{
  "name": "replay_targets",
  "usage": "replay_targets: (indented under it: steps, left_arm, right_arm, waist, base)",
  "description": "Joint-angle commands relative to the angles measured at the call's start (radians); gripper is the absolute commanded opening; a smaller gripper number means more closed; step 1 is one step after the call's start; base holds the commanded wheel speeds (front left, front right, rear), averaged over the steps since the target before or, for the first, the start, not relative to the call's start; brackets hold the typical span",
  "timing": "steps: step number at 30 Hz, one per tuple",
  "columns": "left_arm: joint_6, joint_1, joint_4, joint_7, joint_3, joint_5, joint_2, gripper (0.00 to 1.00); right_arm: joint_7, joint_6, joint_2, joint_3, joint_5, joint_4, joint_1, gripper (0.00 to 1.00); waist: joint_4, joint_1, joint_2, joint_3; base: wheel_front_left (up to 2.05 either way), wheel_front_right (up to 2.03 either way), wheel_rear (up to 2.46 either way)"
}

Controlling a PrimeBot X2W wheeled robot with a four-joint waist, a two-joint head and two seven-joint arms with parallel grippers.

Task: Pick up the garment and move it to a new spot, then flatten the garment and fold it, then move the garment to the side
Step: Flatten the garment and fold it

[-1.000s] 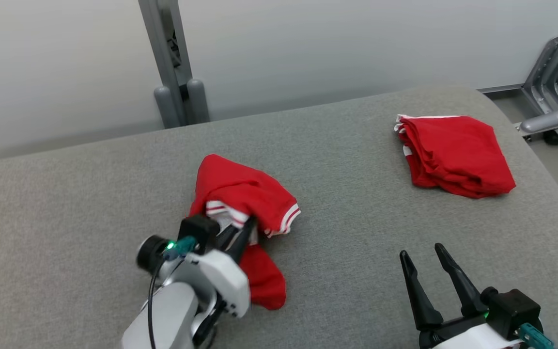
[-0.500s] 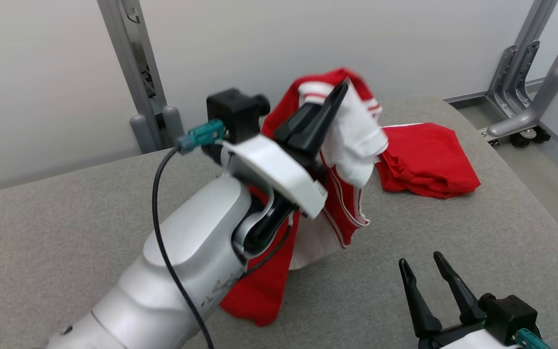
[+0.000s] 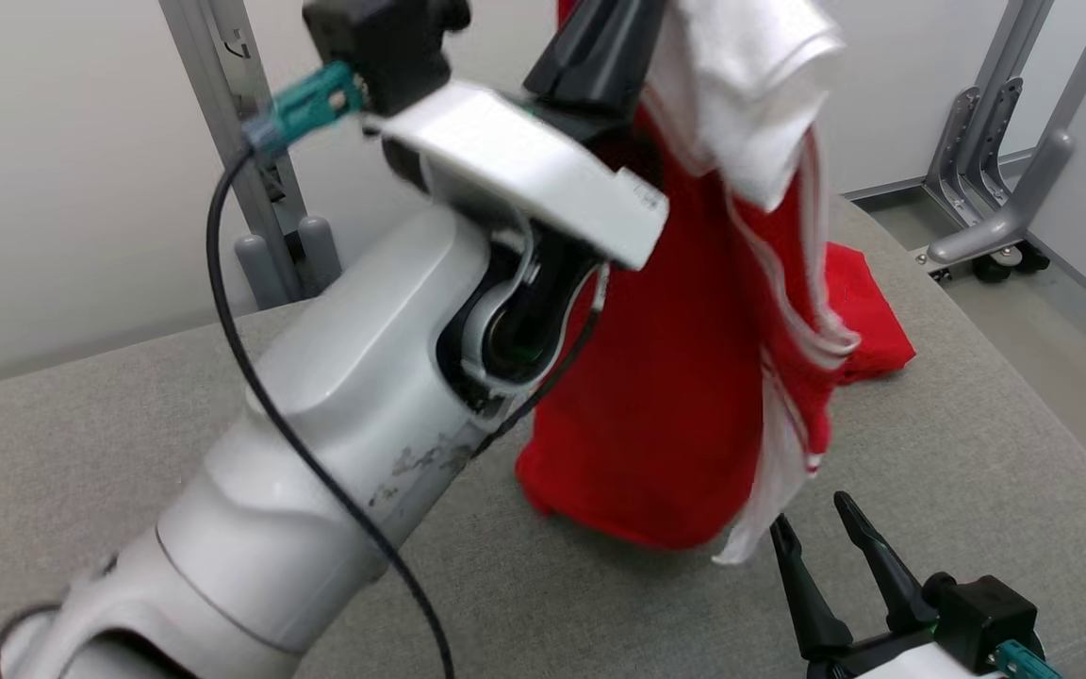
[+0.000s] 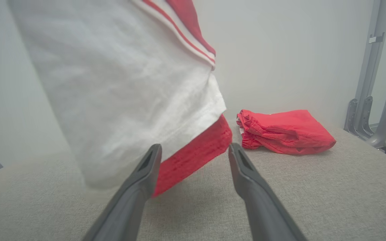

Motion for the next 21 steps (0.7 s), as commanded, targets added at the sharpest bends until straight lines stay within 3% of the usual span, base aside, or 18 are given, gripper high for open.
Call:
replay_targets:
  steps: [1, 5, 10, 16, 21]
  left_arm:
    - [0.01, 0.07, 0.017, -0.001, 0.013, -0.006, 0.005, 0.0]
    - [0.008, 0.209, 0.054, -0.002, 0.089, -0.027, 0.005, 0.0]
    - [-0.016, 0.417, 0.103, -0.002, 0.169, 0.051, 0.006, 0.0]
    - [-0.022, 0.628, 0.083, -0.002, 0.439, 0.199, 0.005, 0.0]
    - [-0.014, 0.752, 0.033, -0.002, 0.604, 0.224, 0.005, 0.0]
  right_arm:
    - [-0.001, 0.0, -0.003, -0.002, 0.006, 0.0, 0.001, 1.0]
    - [-0.001, 0.0, -0.003, -0.007, 0.01, -0.009, -0.001, 1.0]
    - [-0.001, 0.0, -0.002, -0.032, 0.002, -0.017, 0.021, 1.0]
    - [-0.001, 0.0, -0.003, -0.036, 0.0, -0.022, 0.029, 1.0]
    - [-0.001, 0.0, -0.002, -0.034, 0.001, -0.023, 0.032, 1.0]
  waist:
    - [0.002, 0.0, -0.0001, 0.004]
    - [0.01, 0.0, -0.0001, 0.014]
    - [0.038, 0.0, -0.0001, 0.021]
    - [0.079, 0.0, -0.0001, 0.022]
    - [0.103, 0.0, -0.0001, 0.018]
  base:
    - [0.0, 0.0, 0.0]
    - [0.0, 0.0, 0.0]
    - [0.0, 0.0, 0.0]
    - [0.0, 0.0, 0.0]
    - [0.0, 0.0, 0.0]
